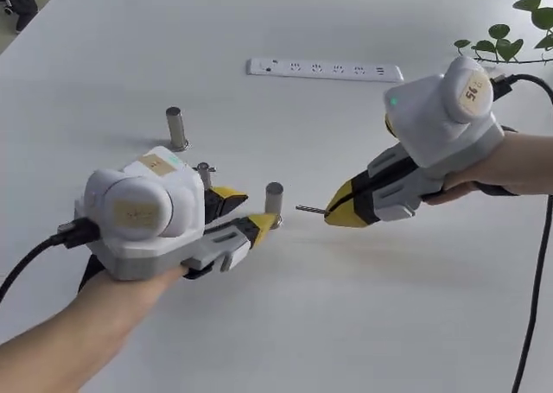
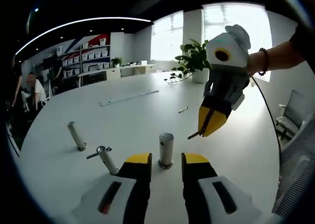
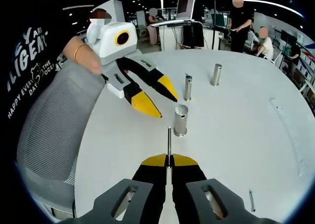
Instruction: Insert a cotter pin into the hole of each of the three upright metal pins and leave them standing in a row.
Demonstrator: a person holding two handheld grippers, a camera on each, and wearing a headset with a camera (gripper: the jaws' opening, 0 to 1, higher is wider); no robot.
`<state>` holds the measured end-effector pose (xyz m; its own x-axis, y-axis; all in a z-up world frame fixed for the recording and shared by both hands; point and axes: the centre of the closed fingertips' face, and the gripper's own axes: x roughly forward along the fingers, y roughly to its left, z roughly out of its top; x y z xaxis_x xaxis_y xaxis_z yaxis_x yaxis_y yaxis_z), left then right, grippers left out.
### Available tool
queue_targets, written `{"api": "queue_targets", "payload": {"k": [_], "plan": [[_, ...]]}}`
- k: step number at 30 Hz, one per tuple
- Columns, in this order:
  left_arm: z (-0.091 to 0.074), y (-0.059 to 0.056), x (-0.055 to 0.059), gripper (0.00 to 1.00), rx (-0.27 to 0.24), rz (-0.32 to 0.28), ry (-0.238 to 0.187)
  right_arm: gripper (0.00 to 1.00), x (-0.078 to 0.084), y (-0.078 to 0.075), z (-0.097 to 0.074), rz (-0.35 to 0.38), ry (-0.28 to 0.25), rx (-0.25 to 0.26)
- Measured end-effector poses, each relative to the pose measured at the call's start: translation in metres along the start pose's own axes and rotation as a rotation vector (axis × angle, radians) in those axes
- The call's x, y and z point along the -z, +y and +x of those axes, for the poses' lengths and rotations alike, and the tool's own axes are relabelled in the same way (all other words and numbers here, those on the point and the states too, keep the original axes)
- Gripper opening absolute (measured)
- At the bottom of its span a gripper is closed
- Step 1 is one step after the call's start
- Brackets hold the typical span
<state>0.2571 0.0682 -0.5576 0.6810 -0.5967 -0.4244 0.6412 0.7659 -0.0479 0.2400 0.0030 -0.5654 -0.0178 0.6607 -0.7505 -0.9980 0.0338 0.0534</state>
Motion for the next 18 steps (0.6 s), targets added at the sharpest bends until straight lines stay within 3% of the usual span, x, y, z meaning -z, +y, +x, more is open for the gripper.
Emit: {"api": "queue_targets", "payload": {"k": [13, 18], "plan": [[0.025, 0.000, 0.008, 0.23, -0.028, -0.034, 0.030, 0.00, 0.000, -0.012, 0.002, -0.018, 0.006, 0.034], [0.032, 0.002, 0.009, 0.17, -0.040, -0.032, 0.038, 0.00, -0.004, -0.016, 0.003, -0.020, -0.001, 0.050]]}}
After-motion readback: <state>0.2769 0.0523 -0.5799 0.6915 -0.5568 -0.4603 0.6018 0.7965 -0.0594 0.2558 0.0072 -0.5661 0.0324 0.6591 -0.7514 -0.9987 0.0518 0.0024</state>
